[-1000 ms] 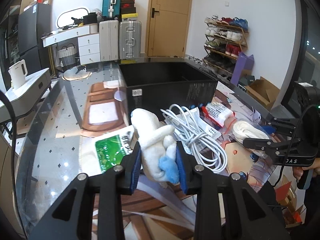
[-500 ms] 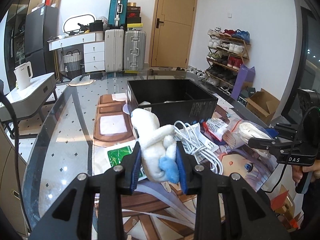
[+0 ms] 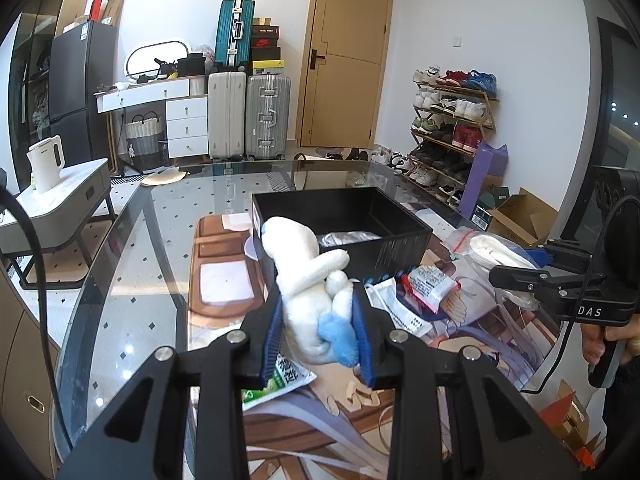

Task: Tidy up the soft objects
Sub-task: 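Lift the plush toy with the left tool while the right tool carries the rope bag toward the box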

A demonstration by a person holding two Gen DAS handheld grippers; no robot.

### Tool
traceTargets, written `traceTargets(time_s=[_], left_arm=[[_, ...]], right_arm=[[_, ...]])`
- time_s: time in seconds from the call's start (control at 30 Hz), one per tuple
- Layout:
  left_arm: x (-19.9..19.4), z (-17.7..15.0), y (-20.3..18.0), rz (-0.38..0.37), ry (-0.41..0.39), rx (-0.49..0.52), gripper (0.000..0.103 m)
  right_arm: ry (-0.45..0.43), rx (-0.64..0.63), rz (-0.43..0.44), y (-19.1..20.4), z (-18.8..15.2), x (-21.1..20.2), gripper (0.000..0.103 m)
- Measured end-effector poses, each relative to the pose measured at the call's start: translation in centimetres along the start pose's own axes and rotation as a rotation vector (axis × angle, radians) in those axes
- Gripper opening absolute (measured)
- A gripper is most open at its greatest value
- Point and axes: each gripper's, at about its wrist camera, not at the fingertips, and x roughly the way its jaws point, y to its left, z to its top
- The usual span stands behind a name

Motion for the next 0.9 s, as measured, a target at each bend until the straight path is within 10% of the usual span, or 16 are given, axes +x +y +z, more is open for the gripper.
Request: traceTargets(time_s=[0.9], left_arm=[[3.0, 4.6, -0.5, -0.015, -0.007, 0.042, 0.03]], right_arm=[[-0.002, -0.023, 0.017, -0.9, 5.4, 2.5, 0.044]])
